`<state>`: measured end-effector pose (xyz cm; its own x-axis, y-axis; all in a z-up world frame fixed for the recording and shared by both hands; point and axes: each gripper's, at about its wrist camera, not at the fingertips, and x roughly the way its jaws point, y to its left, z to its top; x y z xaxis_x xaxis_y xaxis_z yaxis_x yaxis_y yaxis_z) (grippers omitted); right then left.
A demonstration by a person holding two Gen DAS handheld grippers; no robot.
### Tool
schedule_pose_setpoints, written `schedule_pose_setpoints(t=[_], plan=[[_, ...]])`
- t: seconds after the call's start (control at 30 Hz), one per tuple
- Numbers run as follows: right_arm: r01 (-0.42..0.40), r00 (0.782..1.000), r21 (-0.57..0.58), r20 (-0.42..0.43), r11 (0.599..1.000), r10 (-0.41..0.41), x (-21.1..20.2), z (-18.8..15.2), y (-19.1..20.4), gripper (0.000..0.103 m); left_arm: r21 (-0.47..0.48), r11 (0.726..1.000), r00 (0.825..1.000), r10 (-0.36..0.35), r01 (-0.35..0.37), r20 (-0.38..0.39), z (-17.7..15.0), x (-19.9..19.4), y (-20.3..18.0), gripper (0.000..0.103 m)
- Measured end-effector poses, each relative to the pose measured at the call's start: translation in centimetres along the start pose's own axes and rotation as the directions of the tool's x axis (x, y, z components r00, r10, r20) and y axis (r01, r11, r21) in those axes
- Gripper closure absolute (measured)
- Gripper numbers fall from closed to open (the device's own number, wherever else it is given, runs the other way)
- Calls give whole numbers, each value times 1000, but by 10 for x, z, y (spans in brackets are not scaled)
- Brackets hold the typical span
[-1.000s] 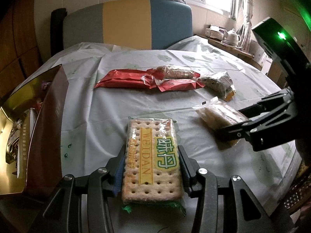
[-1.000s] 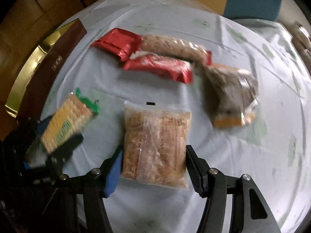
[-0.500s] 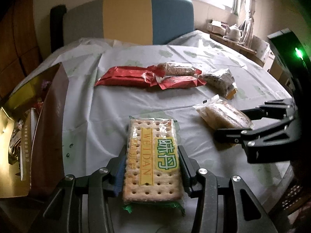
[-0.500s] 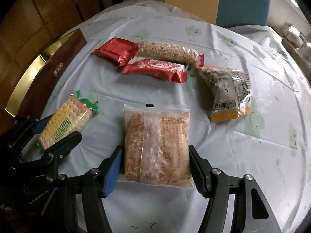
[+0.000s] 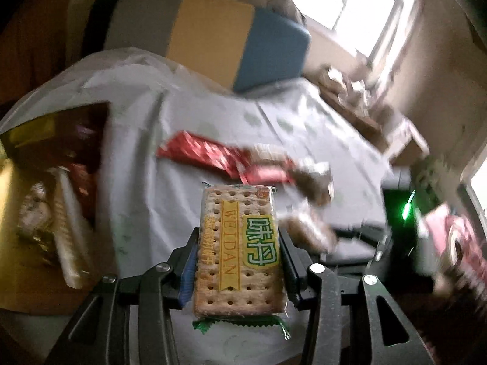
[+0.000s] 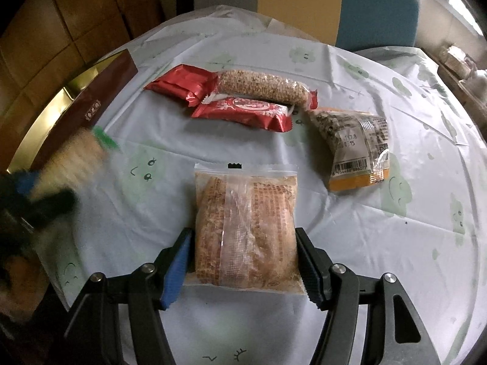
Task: Organize snacks
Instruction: 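Carry the cracker pack into the gold box and open the left gripper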
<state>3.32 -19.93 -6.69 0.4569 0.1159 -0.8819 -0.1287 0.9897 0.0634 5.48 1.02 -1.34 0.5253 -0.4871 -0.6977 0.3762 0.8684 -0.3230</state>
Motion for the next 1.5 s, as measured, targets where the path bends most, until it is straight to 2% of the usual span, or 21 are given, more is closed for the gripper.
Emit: schedule_pose_setpoints(t=[0.1,0.13,0.3,0.63,0.73,0.8,0.87,1.0,1.1,1.33,1.5], plan=[[0,1000,0,0,1000,0,0,0,0,37,-127,992,999,0,6,49,17,-22,33,56],[1,1000,0,0,1000,-1,0,0,0,37,-189,982,998,15,-4,58,24,-28,50,56],[1,1000,0,-1,1000,-1,0,1,0,37,-361,929,992,110,-83,57,44,-41,119,56],[10,1000,3,2,1000,-10,1,1,1,37,-424,867,963,264,-261,-55,86,-3,198,56],[12,1000,4,1,1000,-12,1,2,1,37,-382,875,955,283,-297,-93,97,17,209,54],[13,1000,6,3,1000,-13,1,2,1,37,-374,862,940,321,-342,-118,99,23,216,54],[14,1000,7,5,1000,-14,1,2,1,37,-384,849,932,341,-362,-124,96,21,218,54],[17,1000,10,8,1000,-17,1,1,1,37,-389,851,933,350,-353,-81,86,6,206,54],[17,1000,9,8,1000,-18,1,1,1,37,-352,862,928,369,-365,-59,79,-3,190,54],[24,1000,13,13,1000,-24,1,0,2,37,-263,896,932,361,-357,-34,53,-17,143,54],[33,999,17,17,999,-33,0,0,4,37,-244,905,936,352,-347,-24,35,-27,120,54]])
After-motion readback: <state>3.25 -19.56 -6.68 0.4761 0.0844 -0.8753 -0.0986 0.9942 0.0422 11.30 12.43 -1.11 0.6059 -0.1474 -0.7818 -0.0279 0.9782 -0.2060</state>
